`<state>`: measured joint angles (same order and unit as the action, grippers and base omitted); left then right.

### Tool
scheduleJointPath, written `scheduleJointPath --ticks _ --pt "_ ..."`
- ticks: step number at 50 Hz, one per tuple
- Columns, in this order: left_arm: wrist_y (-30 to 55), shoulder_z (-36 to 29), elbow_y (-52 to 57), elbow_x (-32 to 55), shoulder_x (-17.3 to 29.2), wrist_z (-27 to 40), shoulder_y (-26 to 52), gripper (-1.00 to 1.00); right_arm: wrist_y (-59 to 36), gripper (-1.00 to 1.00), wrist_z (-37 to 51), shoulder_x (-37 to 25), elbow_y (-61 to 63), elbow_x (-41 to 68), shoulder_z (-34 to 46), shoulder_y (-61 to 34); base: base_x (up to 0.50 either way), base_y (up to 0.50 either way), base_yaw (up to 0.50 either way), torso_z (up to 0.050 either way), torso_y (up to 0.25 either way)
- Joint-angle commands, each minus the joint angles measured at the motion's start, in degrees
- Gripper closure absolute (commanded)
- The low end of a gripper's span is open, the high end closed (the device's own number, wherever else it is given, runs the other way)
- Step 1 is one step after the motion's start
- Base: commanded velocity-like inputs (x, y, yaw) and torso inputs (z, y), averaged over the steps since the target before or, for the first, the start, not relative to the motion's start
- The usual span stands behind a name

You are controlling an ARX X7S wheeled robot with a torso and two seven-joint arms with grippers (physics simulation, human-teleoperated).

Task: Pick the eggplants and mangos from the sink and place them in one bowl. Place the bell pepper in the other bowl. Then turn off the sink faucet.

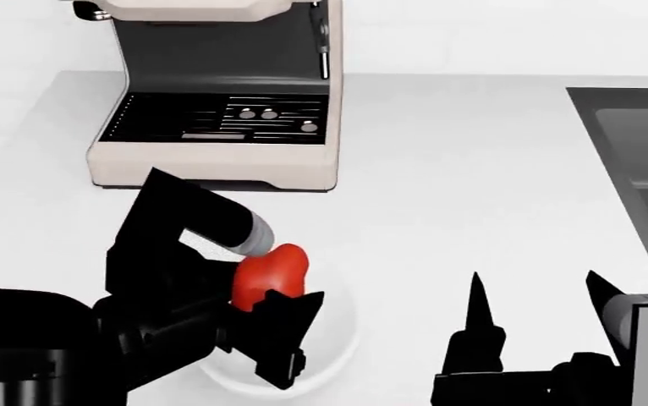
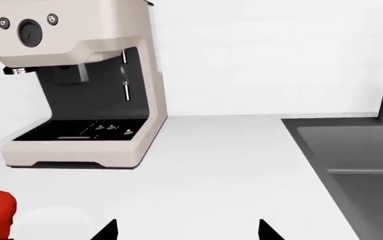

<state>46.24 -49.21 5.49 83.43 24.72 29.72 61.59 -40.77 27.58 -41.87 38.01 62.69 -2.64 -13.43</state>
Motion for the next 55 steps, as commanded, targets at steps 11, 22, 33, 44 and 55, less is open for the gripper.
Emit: scheduleJointPath --ticks 11,22,33,44,55 --pt "0.5 0.2 -2.9 1.6 -1.1 -1.2 0.9 -1.00 1.4 -1.00 -1.0 0.4 -0.1 -0.8 -1.1 1.9 0.00 0.00 0.00 0.000 0.000" --pt "0.9 2.2 -0.9 4.2 0.3 1.1 2.7 -1.00 1.2 -1.00 -0.6 0.3 -0.1 0.0 -1.2 1.2 0.00 0.00 0.00 0.000 0.000" --pt "-2.9 5.1 6.9 0.9 5.1 3.9 1.0 -1.00 -0.6 -1.00 0.5 -0.7 -0.4 1.2 -0.5 -2.6 0.00 0.00 0.00 0.000 0.000" --pt "-14.2 9.9 14.9 -8.8 15.5 8.9 -10.8 -1.00 -3.2 -1.00 1.4 -1.5 -1.6 -0.6 2.6 -8.7 0.00 0.00 0.00 0.000 0.000" --pt "-20.1 11.0 18.6 -14.4 20.0 14.2 -20.5 -1.00 -1.5 -1.00 -0.4 1.9 -5.5 -3.6 5.7 -11.3 0.00 0.00 0.00 0.000 0.000"
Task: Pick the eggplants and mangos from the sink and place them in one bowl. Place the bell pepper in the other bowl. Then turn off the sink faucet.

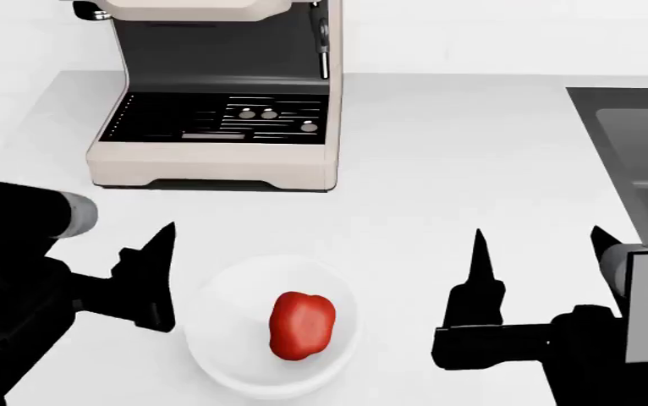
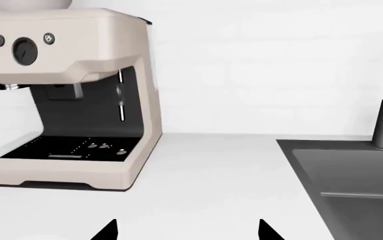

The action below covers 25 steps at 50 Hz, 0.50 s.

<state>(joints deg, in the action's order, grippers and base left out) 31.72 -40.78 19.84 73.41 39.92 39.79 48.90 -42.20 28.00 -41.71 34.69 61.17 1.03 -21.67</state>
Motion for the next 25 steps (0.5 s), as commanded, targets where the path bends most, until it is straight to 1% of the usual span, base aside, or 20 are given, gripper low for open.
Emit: scheduleJointPath --ticks 1,4,7,20,25 --pt "-5.9 3.0 4.1 -3.8 5.0 4.2 -8.2 -1.00 -0.1 -1.00 -0.7 1.6 -2.0 -1.9 1.9 -2.8 0.00 0.00 0.00 0.000 0.000" --pt "-7.0 3.3 2.9 -3.7 5.4 3.3 -9.7 -1.00 0.6 -1.00 -1.1 1.6 -1.8 -2.5 1.9 -1.7 0.00 0.00 0.00 0.000 0.000" --pt "-7.7 3.0 3.9 -3.9 4.9 4.1 -11.2 -1.00 1.7 -1.00 -1.6 2.1 -1.8 -3.6 2.2 -0.6 0.00 0.00 0.00 0.000 0.000" --pt "-8.5 2.4 6.1 -5.6 5.3 5.3 -13.4 -1.00 2.3 -1.00 -0.4 2.6 -2.0 -2.3 0.7 1.6 0.00 0.00 0.00 0.000 0.000" --pt "-8.9 2.6 5.5 -5.5 5.2 5.0 -13.8 -1.00 3.1 -1.00 -1.2 3.1 -2.5 -3.7 1.7 2.5 0.00 -0.46 0.00 0.000 0.000"
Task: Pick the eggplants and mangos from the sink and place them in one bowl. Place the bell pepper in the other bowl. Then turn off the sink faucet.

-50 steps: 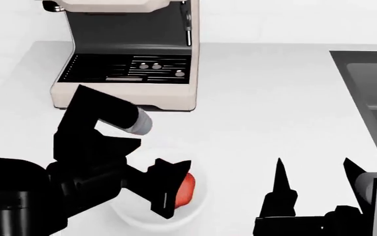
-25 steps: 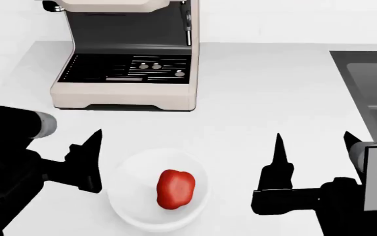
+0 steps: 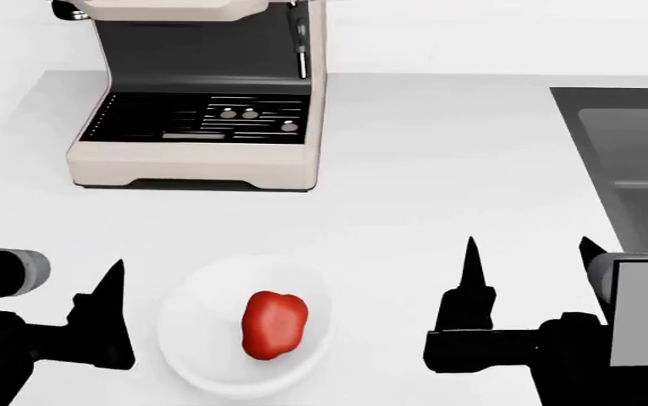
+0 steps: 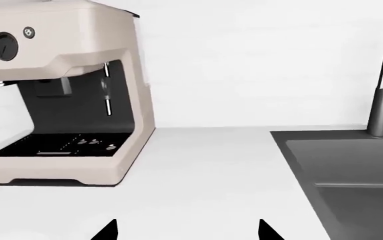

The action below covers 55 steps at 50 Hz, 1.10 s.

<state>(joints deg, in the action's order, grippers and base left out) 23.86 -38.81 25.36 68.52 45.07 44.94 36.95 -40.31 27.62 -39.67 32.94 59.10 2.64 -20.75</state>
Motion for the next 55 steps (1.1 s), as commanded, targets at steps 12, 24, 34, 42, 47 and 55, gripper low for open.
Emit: scheduleJointPath --ticks 12,24,34,42,47,55 --pt "-1.0 0.8 1.9 0.2 0.4 0.5 -2.0 -1.00 1.4 -1.00 -1.2 0.7 -0.5 -1.7 0.2 1.8 0.00 -0.50 0.00 0.000 0.000" --pt "-1.1 1.1 2.0 0.5 0.5 0.8 -1.8 -1.00 1.5 -1.00 -0.5 0.1 0.2 -0.8 -0.8 2.4 0.00 -0.50 0.00 0.000 0.000" --pt "-0.8 1.3 1.6 0.5 0.7 0.2 -0.9 -1.00 1.4 -1.00 -0.6 0.1 0.0 -0.5 -0.8 1.6 0.00 -0.50 0.00 0.000 0.000" --pt "-1.1 0.9 0.5 -0.3 -0.3 -0.3 -1.1 -1.00 2.0 -1.00 -1.2 0.2 -0.2 -1.0 -0.6 2.3 0.00 -0.50 0.00 0.000 0.000" --pt "-1.6 0.9 0.5 -0.6 -0.2 -0.4 -2.0 -1.00 2.1 -1.00 -1.6 0.4 -0.7 -1.3 -0.1 1.7 0.00 -0.50 0.00 0.000 0.000" --pt "-1.7 1.0 -0.3 -0.6 -0.4 -0.8 -1.7 -1.00 3.2 -1.00 -2.3 0.8 -1.2 -2.1 -0.1 2.5 0.00 -0.50 0.00 0.000 0.000"
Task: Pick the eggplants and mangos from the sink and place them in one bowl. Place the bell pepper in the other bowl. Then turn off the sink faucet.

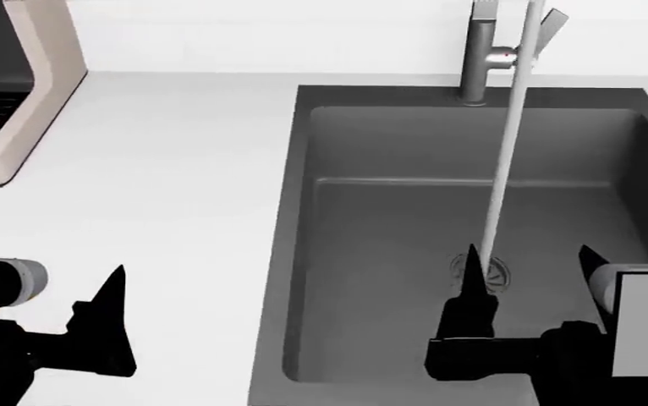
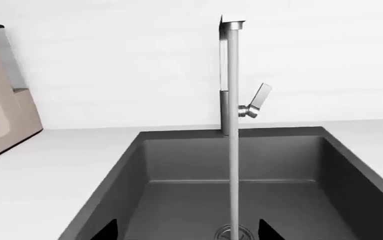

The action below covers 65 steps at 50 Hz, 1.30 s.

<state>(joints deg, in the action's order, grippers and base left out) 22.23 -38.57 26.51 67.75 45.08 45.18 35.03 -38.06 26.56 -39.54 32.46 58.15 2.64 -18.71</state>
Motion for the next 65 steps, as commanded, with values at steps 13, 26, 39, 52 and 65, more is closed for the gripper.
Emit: scheduleJointPath --ticks 13,26,39,52,65 --pt "-0.1 1.0 -1.6 0.4 -0.5 -1.0 0.6 -1.00 1.1 -1.00 -0.2 -0.1 0.5 -0.6 -1.2 1.8 0.00 -0.50 0.00 0.000 0.000" --pt "0.8 0.7 -1.8 0.6 -0.9 -1.7 1.7 -1.00 0.2 -1.00 1.5 -0.7 2.0 0.4 -1.7 2.0 0.00 -0.49 0.00 0.000 0.000" --pt "0.4 0.7 -3.3 0.4 -1.3 -2.5 1.5 -1.00 1.4 -1.00 1.4 -0.5 1.8 -2.2 -1.1 1.5 0.00 -0.09 0.00 0.000 0.000" --pt "0.3 0.7 -3.3 0.3 -1.2 -2.6 1.4 -1.00 1.3 -1.00 1.2 -0.6 1.4 -3.8 0.2 1.0 0.19 -0.01 0.00 0.000 0.000" --pt "0.0 1.6 -3.6 1.2 -0.8 -1.8 1.3 -1.00 0.6 -1.00 0.9 -0.7 1.2 -3.3 1.0 0.4 0.33 -0.16 0.00 0.000 0.001"
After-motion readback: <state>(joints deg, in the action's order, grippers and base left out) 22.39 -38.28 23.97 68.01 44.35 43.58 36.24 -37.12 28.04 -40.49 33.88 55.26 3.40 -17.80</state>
